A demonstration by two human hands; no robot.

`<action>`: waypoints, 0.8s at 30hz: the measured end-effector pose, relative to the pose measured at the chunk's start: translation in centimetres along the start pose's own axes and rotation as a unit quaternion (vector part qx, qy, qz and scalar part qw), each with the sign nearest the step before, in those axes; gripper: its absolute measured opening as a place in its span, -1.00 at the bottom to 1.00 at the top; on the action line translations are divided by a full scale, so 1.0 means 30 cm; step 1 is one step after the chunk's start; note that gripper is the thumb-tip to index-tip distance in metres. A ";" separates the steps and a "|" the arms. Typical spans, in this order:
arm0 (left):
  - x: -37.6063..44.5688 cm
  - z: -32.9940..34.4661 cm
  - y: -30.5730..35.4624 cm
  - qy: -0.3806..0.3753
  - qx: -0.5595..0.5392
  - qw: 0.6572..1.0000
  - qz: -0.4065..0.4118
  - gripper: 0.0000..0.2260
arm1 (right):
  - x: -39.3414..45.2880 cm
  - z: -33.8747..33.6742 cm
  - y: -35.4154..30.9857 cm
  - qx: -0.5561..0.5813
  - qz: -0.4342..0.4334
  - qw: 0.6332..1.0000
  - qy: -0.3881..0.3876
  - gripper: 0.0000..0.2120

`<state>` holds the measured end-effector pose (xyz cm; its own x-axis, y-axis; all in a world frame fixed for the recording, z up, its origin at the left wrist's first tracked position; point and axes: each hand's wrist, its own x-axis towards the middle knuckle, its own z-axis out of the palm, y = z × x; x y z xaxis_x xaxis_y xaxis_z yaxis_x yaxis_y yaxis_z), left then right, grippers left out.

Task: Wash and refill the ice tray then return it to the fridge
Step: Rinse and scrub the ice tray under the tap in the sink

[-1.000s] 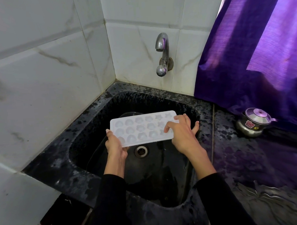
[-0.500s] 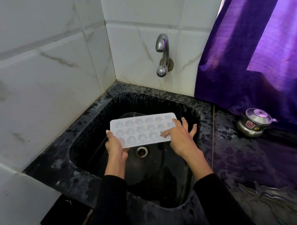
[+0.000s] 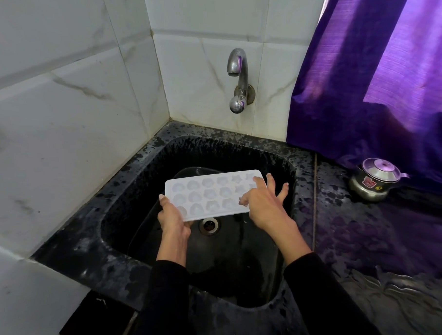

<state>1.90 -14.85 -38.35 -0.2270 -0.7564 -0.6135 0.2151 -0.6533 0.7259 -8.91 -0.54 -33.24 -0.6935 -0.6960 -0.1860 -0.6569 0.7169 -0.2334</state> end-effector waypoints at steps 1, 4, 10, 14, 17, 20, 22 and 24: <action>0.000 -0.002 -0.001 0.001 0.001 1.000 0.001 -0.64 | 0.001 -0.001 0.003 0.004 0.002 1.000 -0.003 -0.48; -0.002 -0.001 -0.001 0.001 0.001 1.000 0.000 -0.64 | 0.005 -0.006 0.008 0.008 0.008 1.000 -0.006 -0.51; -0.007 0.011 0.000 -0.001 0.001 1.000 0.000 -0.63 | 0.006 -0.002 -0.011 -0.007 0.005 1.000 0.002 -0.65; -0.001 0.005 0.000 -0.003 0.003 1.000 0.001 -0.63 | 0.006 -0.009 -0.003 0.012 0.001 1.000 -0.006 -0.70; 0.003 0.001 0.003 -0.006 0.005 1.000 0.002 -0.64 | 0.004 -0.023 0.011 0.033 -0.020 0.998 0.046 -0.58; 0.002 0.004 0.005 -0.006 0.004 1.000 0.007 -0.63 | 0.002 -0.045 0.012 0.057 -0.047 0.994 0.083 -0.54; 0.000 0.008 0.006 -0.009 0.003 1.000 0.006 -0.63 | 0.003 -0.050 -0.003 0.056 -0.061 0.993 0.082 -0.53; 0.000 0.011 0.005 -0.011 0.001 1.000 0.004 -0.64 | 0.007 -0.040 -0.021 0.047 -0.071 0.994 0.069 -0.51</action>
<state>1.62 -14.92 -38.14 -0.2461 -0.7603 -0.6011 0.2142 -0.6475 0.7313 -8.98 -1.09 -31.97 -0.6343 -0.7730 -0.0131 -0.7248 0.6005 -0.3377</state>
